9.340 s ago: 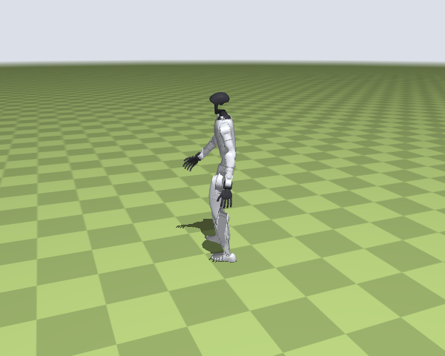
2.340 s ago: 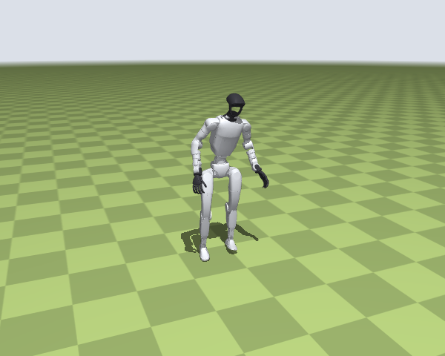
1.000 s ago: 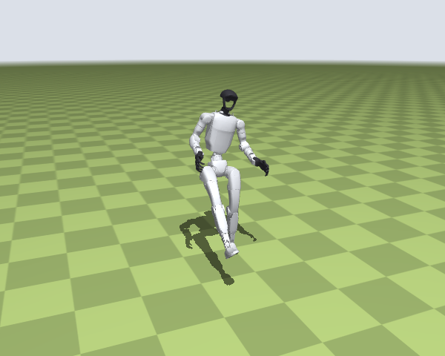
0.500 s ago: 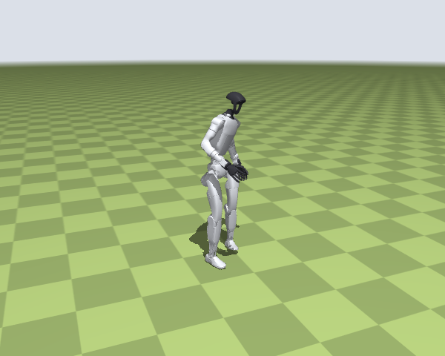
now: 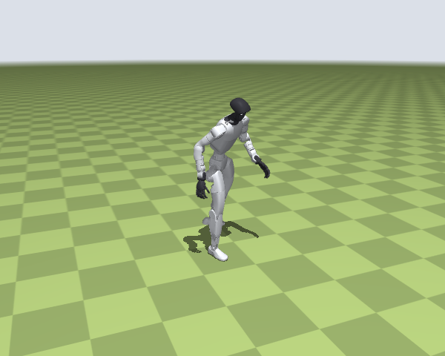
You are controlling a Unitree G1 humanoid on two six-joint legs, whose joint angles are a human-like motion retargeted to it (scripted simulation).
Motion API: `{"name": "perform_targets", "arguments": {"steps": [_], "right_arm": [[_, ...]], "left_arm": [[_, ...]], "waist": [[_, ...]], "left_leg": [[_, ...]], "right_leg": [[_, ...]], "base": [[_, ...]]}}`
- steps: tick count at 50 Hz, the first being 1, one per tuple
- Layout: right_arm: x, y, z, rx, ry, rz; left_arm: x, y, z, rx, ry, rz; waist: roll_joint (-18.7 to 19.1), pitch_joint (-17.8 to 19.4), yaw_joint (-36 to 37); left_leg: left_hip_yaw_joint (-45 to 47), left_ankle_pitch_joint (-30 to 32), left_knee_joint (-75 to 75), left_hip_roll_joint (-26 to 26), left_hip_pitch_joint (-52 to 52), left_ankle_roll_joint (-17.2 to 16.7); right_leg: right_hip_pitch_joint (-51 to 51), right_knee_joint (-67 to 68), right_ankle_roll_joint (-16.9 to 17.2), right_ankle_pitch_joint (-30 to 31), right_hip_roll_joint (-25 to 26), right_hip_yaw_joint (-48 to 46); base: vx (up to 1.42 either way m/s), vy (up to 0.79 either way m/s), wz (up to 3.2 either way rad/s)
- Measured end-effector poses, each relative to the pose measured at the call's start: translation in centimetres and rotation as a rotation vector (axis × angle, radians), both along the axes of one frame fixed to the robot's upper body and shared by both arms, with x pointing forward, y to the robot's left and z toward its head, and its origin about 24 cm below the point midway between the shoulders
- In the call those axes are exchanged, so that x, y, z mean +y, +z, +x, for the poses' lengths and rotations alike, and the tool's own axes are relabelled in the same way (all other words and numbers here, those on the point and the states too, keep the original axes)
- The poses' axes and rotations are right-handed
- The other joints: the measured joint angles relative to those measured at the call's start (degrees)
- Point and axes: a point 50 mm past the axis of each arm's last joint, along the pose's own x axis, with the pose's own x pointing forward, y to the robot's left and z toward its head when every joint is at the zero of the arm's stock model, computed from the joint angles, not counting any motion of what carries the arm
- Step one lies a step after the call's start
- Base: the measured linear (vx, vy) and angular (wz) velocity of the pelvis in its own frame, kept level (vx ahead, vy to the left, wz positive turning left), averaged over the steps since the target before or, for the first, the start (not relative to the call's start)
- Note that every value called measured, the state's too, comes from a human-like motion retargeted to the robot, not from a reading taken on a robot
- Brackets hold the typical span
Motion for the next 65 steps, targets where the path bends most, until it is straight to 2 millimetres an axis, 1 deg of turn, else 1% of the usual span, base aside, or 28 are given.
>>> {"name": "perform_targets", "arguments": {"steps": [3,7,9,11,14,16,18,21,22,23,25,28,30,33,35,37,38,40,42,44,46,50,52,54,58,60,63,65], "right_arm": [[-1.0,-1.2,-2.6,0.127,0.006,0.004],[-2.5,-1.3,-3.9,0.187,0.020,0.043],[-3.9,-0.2,-2.7,0.141,0.012,0.042],[-6.0,2.0,-0.4,0.064,0.002,-0.012],[-10.0,6.8,3.2,-0.065,-0.027,-0.206],[-12.0,10.3,4.7,-0.146,-0.042,-0.354],[-12.6,12.9,5.6,-0.230,-0.025,-0.437],[-10.8,15.4,7.8,-0.369,0.094,-0.434],[-9.9,16.1,8.7,-0.415,0.145,-0.426],[-9.1,16.9,9.8,-0.456,0.193,-0.426],[-7.2,18.6,11.9,-0.545,0.269,-0.444],[-4.0,21.5,15.0,-0.684,0.361,-0.513],[-1.5,24.1,17.2,-0.816,0.394,-0.558],[2.8,28.7,20.4,-0.999,0.468,-0.629],[5.5,29.3,21.9,-1.032,0.512,-0.639],[7.3,27.0,22.5,-0.990,0.511,-0.576],[7.8,25.1,22.3,-0.949,0.502,-0.522],[8.3,20.8,21.1,-0.854,0.482,-0.398],[8.4,16.7,19.3,-0.733,0.485,-0.299],[8.6,13.3,17.2,-0.644,0.489,-0.224],[9.1,11.4,15.8,-0.586,0.491,-0.193],[9.1,10.7,14.5,-0.563,0.517,-0.187],[8.7,10.8,14.6,-0.537,0.535,-0.194],[8.0,10.7,14.4,-0.519,0.531,-0.191],[6.1,9.3,13.0,-0.450,0.487,-0.165],[4.1,8.0,12.0,-0.410,0.379,-0.096],[3.4,4.1,8.1,-0.303,0.151,0.054],[4.3,1.7,5.7,-0.230,0.033,0.167]], "left_arm": [[-1.3,0.5,1.0,-0.002,-0.096,0.034],[-0.3,1.4,1.7,0.030,-0.207,0.007],[1.8,1.2,1.5,0.062,-0.147,-0.108],[4.4,0.8,0.9,0.074,-0.005,-0.211],[8.4,-0.2,-1.6,0.074,0.230,-0.136],[11.2,-1.2,-5.0,0.097,0.363,0.003],[14.3,-2.2,-9.9,0.152,0.492,0.105],[18.3,-3.3,-19.5,0.320,0.693,0.185],[19.0,-3.5,-23.1,0.396,0.752,0.202],[19.2,-3.9,-26.6,0.481,0.805,0.209],[19.1,-4.3,-32.8,0.648,0.901,0.201],[17.9,-5.1,-39.8,0.883,1.026,0.122],[17.1,-5.5,-42.8,0.995,1.118,0.100],[14.4,-6.8,-45.5,1.206,1.190,0.080],[12.0,-8.0,-46.1,1.326,1.212,0.066],[10.0,-10.1,-43.6,1.316,1.208,0.003],[9.3,-11.3,-41.3,1.260,1.172,-0.047],[8.5,-13.3,-34.9,1.089,0.995,-0.141],[7.6,-13.7,-28.3,0.924,0.684,-0.144],[7.2,-12.4,-23.3,0.776,0.378,-0.023],[7.1,-10.4,-18.9,0.606,0.253,0.095],[6.0,-6.3,-11.6,0.298,0.196,0.120],[5.3,-4.5,-8.3,0.190,0.197,0.052],[4.9,-3.1,-6.3,0.129,0.147,0.046],[4.1,-1.2,-4.3,0.067,-0.005,0.093],[3.7,0.2,-2.2,0.051,-0.096,0.104],[3.5,0.3,-2.0,0.060,-0.112,0.087],[3.9,0.0,-2.3,0.065,-0.066,0.056]], "waist": [[1.68,-4.00,-8.05],[1.68,-7.77,-15.83],[0.61,-9.51,-16.81],[-0.67,-10.85,-15.00],[-2.69,-11.70,-5.42],[-4.58,-11.61,4.79],[-7.09,-11.36,15.79],[-6.56,-10.85,27.26],[-5.51,-10.15,28.92],[-4.80,-8.97,29.09],[-3.85,-6.59,29.96],[-2.17,-4.39,31.56],[-0.19,-0.86,32.67],[4.30,7.00,33.98],[5.36,9.19,34.32],[5.70,9.70,34.01],[5.89,9.72,33.76],[5.81,9.37,34.30],[4.69,8.01,35.10],[2.35,4.37,35.72],[-0.20,1.36,36.13],[-3.58,-2.23,33.13],[-5.44,-3.38,29.64],[-6.32,-4.74,26.14],[-8.04,-7.94,21.24],[-9.54,-8.46,20.50],[-12.19,-10.37,24.56],[-14.07,-10.06,27.91]], "left_leg": [[3.51,1.17,6.57,5.19,3.09,0.76],[-10.26,1.78,23.92,10.85,1.92,-1.63],[-18.47,-2.26,34.24,11.03,-0.74,-2.44],[-23.00,-9.74,43.04,10.63,-3.92,-1.05],[-23.70,-19.88,46.83,8.05,-7.97,2.26],[-21.51,-21.90,39.44,3.85,-8.41,2.48],[-18.92,-17.19,22.50,-2.04,-6.80,1.05],[-17.47,4.46,-8.90,-5.80,-4.69,-3.14],[-16.90,10.18,-15.01,-6.26,-5.76,-4.23],[-15.68,12.20,-16.86,-7.95,-8.84,-4.23],[-10.41,9.88,-17.48,-8.74,-15.93,-4.23],[-1.24,8.41,-17.48,-7.46,-26.91,-4.23],[2.67,12.69,-17.48,-6.51,-31.86,-4.23],[-1.67,17.94,-17.48,-3.18,-35.04,-4.23],[-6.36,17.30,-17.48,-1.59,-36.98,-4.23],[-7.21,15.07,-17.48,-0.36,-36.79,-4.23],[-6.47,14.03,-17.48,-0.23,-35.79,-4.23],[-4.48,12.60,-17.48,-0.25,-32.43,-4.23],[-3.24,11.48,-15.57,-1.57,-29.15,-3.71],[-3.55,8.39,-6.62,-1.13,-30.11,-4.23],[-5.76,8.17,-1.68,-0.85,-28.98,-4.23],[-11.30,4.93,9.41,-0.55,-24.97,-4.23],[-13.14,4.41,6.16,-3.39,-19.78,-0.52],[-13.29,1.14,7.39,-3.32,-16.04,1.13],[-13.32,-5.44,8.14,-2.60,-10.10,4.62],[-15.97,-7.87,7.25,-4.21,-9.83,5.74],[-18.70,-4.31,-0.98,-8.29,-8.84,4.29],[-19.93,-2.04,-5.91,-10.50,-7.62,3.08]], "right_leg": [[-2.86,8.34,-4.20,-4.69,-0.75,-0.01],[-5.61,24.80,-9.02,-14.42,1.08,0.57],[-6.20,32.57,-10.69,-19.28,2.67,1.66],[-5.99,38.54,-10.57,-23.27,4.11,2.92],[-1.91,39.46,-8.07,-25.33,7.20,5.82],[4.17,34.00,-5.99,-22.95,9.59,9.52],[11.70,25.54,-3.79,-17.15,10.65,13.97],[22.05,13.56,-4.03,-2.71,13.57,18.22],[24.99,11.17,-4.41,2.10,14.21,18.76],[26.92,10.58,-3.94,5.72,13.26,18.77],[27.72,10.76,-2.52,7.66,12.43,19.22],[24.62,6.11,-0.61,1.80,12.69,21.98],[23.93,4.54,-0.07,-0.15,13.33,24.01],[21.31,20.73,-3.00,-8.83,16.76,25.93],[18.63,30.75,-3.19,-13.22,18.41,26.98],[19.78,30.86,-2.80,-13.16,19.86,26.89],[21.57,28.57,-2.64,-12.33,20.32,26.39],[25.95,21.73,-2.24,-9.70,20.82,25.72],[28.63,16.67,-0.88,-7.90,19.61,25.46],[27.73,14.52,1.11,-6.85,18.30,25.25],[26.00,12.88,0.31,-6.23,17.58,26.27],[25.18,10.18,-0.83,-7.21,16.83,25.92],[25.10,8.25,-1.43,-7.68,15.46,24.23],[24.89,8.12,-1.15,-8.16,15.02,21.99],[24.87,6.62,0.38,-8.87,14.10,16.55],[24.95,5.67,1.41,-9.77,13.01,12.02],[25.14,2.71,2.06,-9.85,11.48,9.16],[25.24,2.27,2.04,-10.29,10.48,7.90]], "base": [[0.30,-0.22,0.56],[0.34,-0.30,-0.14],[0.35,-0.28,-0.60],[0.35,-0.25,-0.81],[0.35,-0.22,-1.42],[0.38,-0.20,-2.28],[0.41,-0.18,-2.52],[0.39,-0.07,-1.85],[0.31,0.19,-0.54],[0.24,0.23,-0.12],[0.15,0.06,-0.08],[0.10,-0.15,-0.43],[0.07,-0.06,-0.80],[0.08,0.02,-1.32],[0.16,-0.01,-1.10],[0.23,-0.10,-0.28],[0.24,-0.13,0.29],[0.24,-0.11,0.50],[0.22,0.03,0.52],[0.21,0.09,0.21],[0.17,0.03,-0.23],[0.16,0.03,0.16],[0.13,0.06,0.93],[0.19,0.10,1.09],[0.24,0.12,1.42],[0.28,0.13,1.91],[0.33,0.11,1.15],[0.33,0.10,0.78]]}}
